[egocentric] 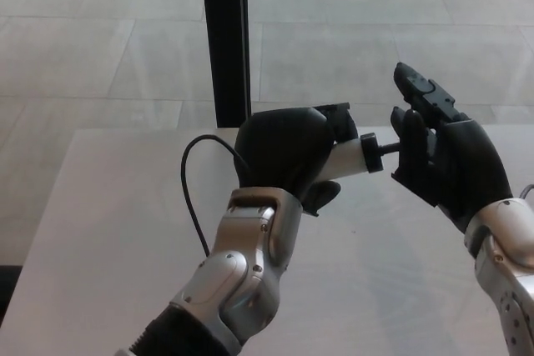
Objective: The robot uses its left hand to lift the air pump kept on the middle of the desk and use the right hand to compress the handle
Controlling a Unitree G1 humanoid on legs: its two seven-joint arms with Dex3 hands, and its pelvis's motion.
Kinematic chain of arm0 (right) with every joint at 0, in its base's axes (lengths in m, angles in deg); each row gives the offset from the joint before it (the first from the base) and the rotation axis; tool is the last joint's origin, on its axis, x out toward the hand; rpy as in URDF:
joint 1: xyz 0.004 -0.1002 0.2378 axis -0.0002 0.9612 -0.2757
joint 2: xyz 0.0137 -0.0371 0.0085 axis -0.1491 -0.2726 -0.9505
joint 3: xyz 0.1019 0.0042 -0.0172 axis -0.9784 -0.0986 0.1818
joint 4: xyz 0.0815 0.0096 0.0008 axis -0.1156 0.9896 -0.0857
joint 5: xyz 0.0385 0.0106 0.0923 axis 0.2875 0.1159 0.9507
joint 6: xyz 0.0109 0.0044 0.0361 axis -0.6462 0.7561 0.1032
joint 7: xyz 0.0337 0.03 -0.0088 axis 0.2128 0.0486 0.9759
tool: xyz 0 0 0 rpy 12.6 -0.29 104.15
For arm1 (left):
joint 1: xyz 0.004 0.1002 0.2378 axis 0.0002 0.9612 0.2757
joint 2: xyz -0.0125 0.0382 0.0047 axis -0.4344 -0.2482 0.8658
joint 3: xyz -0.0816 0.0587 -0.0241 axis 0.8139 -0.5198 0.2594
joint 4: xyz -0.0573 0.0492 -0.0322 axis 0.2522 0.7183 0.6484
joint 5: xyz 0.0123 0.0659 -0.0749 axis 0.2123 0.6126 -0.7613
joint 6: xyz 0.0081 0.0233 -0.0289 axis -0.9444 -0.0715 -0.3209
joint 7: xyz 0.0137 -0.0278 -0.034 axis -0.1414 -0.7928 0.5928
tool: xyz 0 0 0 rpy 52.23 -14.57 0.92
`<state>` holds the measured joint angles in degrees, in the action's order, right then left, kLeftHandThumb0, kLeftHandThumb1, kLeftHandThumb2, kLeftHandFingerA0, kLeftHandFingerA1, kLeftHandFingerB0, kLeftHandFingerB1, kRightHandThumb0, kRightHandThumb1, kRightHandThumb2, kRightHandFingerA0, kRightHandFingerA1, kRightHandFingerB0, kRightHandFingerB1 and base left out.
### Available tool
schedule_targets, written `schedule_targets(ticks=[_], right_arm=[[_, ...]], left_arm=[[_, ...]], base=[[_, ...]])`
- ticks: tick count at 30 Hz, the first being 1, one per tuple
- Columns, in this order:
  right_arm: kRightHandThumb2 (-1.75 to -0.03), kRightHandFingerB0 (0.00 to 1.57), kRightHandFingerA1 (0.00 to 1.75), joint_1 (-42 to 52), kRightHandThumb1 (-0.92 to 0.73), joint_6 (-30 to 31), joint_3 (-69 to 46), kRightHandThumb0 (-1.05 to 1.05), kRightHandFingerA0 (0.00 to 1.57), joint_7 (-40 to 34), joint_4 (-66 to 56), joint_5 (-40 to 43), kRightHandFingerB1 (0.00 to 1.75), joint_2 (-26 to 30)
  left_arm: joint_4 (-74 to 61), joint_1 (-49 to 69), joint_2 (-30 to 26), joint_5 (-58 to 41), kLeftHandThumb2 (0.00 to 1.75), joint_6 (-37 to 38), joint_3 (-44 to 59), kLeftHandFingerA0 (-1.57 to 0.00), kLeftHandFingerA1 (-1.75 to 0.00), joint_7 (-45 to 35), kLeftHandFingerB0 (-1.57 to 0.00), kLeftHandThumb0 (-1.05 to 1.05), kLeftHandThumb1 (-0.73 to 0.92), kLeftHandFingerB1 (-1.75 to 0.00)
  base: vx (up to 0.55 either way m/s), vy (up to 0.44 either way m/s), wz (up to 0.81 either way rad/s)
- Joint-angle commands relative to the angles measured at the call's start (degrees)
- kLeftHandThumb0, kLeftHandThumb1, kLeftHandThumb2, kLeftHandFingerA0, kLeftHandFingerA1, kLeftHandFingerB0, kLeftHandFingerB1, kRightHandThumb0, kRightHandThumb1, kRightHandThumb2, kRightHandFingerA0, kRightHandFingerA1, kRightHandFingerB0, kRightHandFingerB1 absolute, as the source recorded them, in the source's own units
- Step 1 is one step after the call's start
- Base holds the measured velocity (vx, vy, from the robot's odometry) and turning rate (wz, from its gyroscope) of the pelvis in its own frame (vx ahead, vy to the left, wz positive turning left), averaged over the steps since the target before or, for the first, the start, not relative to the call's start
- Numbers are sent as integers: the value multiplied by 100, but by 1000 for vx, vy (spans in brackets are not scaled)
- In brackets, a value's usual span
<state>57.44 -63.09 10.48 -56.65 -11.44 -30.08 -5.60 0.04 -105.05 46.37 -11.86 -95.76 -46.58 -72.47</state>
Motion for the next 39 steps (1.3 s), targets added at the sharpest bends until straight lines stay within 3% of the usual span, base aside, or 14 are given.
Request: schedule_targets(ticks=[1, 4, 5, 6, 8, 15, 21, 22, 23, 25, 30, 37, 38, 39], right_arm=[[-131, 0, 9, -99, -82, 399, 41, -105, 0, -262, -58, -156, 3, -37], [-132, 0, 8, -135, -84, 513, 20, -105, 0, -338, -32, -166, 1, -77], [-87, 0, 0, -144, -92, 593, -4, -105, 0, -356, -48, -151, 0, -85], [-95, 0, 0, -104, -92, 312, -44, -102, 0, -290, 4, -154, 0, -20], [-135, 0, 12, -129, -92, -25, -305, -105, 0, -382, 204, -85, 3, -9], [-133, 0, 15, -116, -86, 401, -1388, -105, 0, -498, 35, 179, 1, 413], [-132, 0, 13, -28, -90, 456, -1911, -105, 0, -410, -31, 458, 1, 586], [-132, 0, 11, 14, -92, 437, -1968, -105, 0, -427, -42, 464, 0, 594], [-131, 0, 11, 48, -91, 423, -2007, -105, 0, -465, -66, 454, 0, 585], [-131, 0, 11, 62, -91, 359, -2020, -104, 0, -474, -46, 448, 0, 566], [-129, 14, 8, 116, -91, 138, -2011, -103, 0, -491, 63, 452, 7, 478], [-125, 7, 10, 162, -88, 104, -1886, -97, 0, -590, 32, 434, 23, 334], [-122, 10, 18, 160, -80, 121, -1861, -88, 0, -610, 28, 420, 29, 310], [-122, 10, 18, 148, -80, 144, -1855, -88, 0, -621, 29, 413, 29, 307]], left_arm=[[196, -219, -3, 282, 88, -418, -132, -117, -135, -157, -80, -34, 45, -105], [284, -268, -9, 320, 86, -469, -199, -117, -136, -149, -82, -35, 44, -108], [267, -243, -12, 302, 89, -477, -199, -115, -134, -161, -77, -34, 48, -101], [221, -174, 4, 274, 63, -489, -203, -84, -168, -128, -76, -31, 69, -84], [93, 17, -116, 205, 92, -337, -208, -90, -167, -134, -85, -16, 65, -88], [-557, 1214, -673, 146, 115, -212, -150, -97, -175, -179, -80, -14, 51, -154], [-751, 1866, -1015, 169, 113, -100, -348, -96, -175, -400, -79, -23, 55, -145], [-784, 1991, -1092, 193, 113, -36, -449, -125, -141, -461, -98, -28, 48, -123], [-787, 2138, -1174, 139, 111, 145, -515, -97, -175, -380, -82, -21, 53, -135], [-819, 2190, -1250, 172, 108, 160, -604, -117, -162, -465, -90, -22, 49, -127], [-825, 2380, -1291, 57, 100, 310, -843, -90, -173, -762, -80, -20, 57, -123], [-996, 1936, -1206, -203, 61, -580, -991, -55, -121, -2843, -32, -42, 63, -57], [-1030, 1732, -1206, -383, 82, -822, -949, -17, -60, -3420, -5, -67, 45, -44], [-1034, 1659, -1236, -400, 82, -848, -960, -17, -60, -3584, -5, -67, 45, -44]], base=[[0, 0, 0], [0, 0, 0], [0, 0, 0], [0, 0, 0], [0, 0, 0], [0, 0, 0], [0, 0, 0], [0, 0, 0], [0, 0, 0], [0, 0, 0], [0, 0, 0], [0, 0, 0], [0, 0, 0], [0, 0, 0]])
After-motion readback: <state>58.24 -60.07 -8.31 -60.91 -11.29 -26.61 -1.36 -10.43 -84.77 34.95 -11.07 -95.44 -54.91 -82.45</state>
